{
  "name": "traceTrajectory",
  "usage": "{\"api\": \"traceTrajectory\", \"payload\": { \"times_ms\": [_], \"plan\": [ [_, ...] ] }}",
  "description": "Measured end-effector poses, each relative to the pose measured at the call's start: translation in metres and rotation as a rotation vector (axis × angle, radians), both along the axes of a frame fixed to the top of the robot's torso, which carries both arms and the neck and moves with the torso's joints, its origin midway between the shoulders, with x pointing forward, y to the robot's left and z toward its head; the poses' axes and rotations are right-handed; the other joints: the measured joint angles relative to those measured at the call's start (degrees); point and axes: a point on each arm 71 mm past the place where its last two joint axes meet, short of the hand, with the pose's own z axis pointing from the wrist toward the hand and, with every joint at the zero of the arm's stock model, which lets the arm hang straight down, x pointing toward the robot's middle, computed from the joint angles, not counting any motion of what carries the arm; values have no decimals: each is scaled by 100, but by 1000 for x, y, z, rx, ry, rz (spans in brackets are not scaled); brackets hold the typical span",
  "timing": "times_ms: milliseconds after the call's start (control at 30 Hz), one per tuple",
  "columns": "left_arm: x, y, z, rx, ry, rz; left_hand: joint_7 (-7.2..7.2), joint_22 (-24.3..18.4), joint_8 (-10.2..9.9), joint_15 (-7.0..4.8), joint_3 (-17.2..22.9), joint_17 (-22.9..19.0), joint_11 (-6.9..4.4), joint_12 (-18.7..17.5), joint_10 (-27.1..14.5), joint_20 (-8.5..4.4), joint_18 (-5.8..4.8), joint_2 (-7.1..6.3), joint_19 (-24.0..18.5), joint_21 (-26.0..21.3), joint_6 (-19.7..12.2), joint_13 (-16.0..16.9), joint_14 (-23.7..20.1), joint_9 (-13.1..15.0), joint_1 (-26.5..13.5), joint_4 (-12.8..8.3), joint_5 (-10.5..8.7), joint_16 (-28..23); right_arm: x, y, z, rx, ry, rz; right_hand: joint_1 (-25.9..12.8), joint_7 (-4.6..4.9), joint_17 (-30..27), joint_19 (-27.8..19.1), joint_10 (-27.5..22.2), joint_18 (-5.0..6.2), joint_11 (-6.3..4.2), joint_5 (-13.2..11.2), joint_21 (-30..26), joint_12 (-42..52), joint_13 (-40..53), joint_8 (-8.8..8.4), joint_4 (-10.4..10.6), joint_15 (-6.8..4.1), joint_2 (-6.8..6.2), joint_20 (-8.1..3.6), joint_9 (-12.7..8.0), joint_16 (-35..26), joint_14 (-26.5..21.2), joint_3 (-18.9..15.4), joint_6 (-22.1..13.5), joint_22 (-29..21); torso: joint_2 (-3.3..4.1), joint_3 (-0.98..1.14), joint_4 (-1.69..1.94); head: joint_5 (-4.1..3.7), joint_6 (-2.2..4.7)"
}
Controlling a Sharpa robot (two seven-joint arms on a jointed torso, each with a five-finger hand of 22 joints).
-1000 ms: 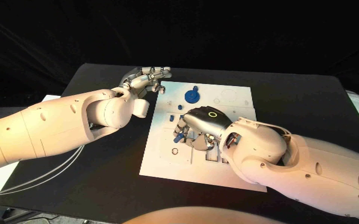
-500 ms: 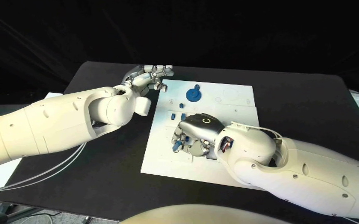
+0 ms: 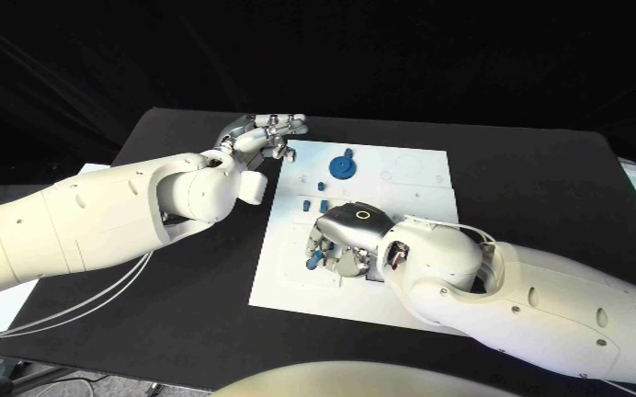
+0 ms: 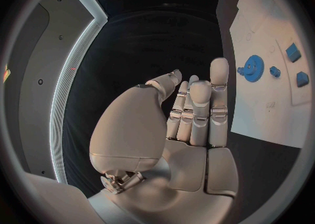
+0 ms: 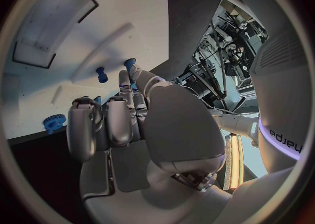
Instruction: Assemble the parts on the task board
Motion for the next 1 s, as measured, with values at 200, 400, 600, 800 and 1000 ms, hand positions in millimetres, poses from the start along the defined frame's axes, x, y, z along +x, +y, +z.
{"api": "traceTrajectory", "payload": {
  "times_ms": [200,400,600,800,1000],
  "plan": [
    [0,0,0,0,0,0,0,0,0,0,0,0,0,0,0,0,0,0,0,0,0,0,0,0,0,0,0,0,-1,3,-1,-13,-7,4,0,7,-5,0,-9,0,9,0,0,0,0,0,1,0,0,0,0,0,0,1,-8,5,1,0,-1,1,-7],
    [0,0,0,0,0,0,0,0,0,0,0,0,0,0,0,0,0,0,0,0,0,0,0,0,0,0,0,0,-4,9,-2,-32,-13,17,-127,45,-52,0,-41,0,41,0,-44,-70,6,0,39,0,-27,0,0,0,0,-29,-45,4,-1,-2,-3,-4,-8],
    [0,0,0,0,1,0,0,0,0,0,0,0,-1,0,-1,0,0,0,0,0,0,0,0,0,0,0,0,0,-5,10,-4,-50,-14,21,-453,216,-134,-133,-706,0,201,102,-213,-312,-67,-221,183,163,-180,133,10,-44,12,-205,-590,-96,-2,-4,-2,-11,-4],
    [0,0,0,0,1,0,21,-9,0,0,-33,-12,-21,28,-21,0,0,0,0,0,-22,0,0,0,0,0,0,0,-5,8,-9,-60,-7,15,-480,145,-179,-269,-1727,0,426,133,-382,-331,-67,-220,171,298,-303,269,-151,-44,9,-620,-1424,-320,-3,-4,-3,-9,-3],
    [0,0,0,0,2,-1,21,-9,0,0,-33,-12,-21,28,-21,0,0,0,0,0,-22,0,0,0,0,0,0,0,-5,4,-6,-24,-21,3,-478,108,-193,-278,-1871,0,459,132,-389,-272,-57,-220,162,340,-305,278,-151,-44,10,-821,-1543,-355,-2,-1,-3,-16,1]
  ]
}}
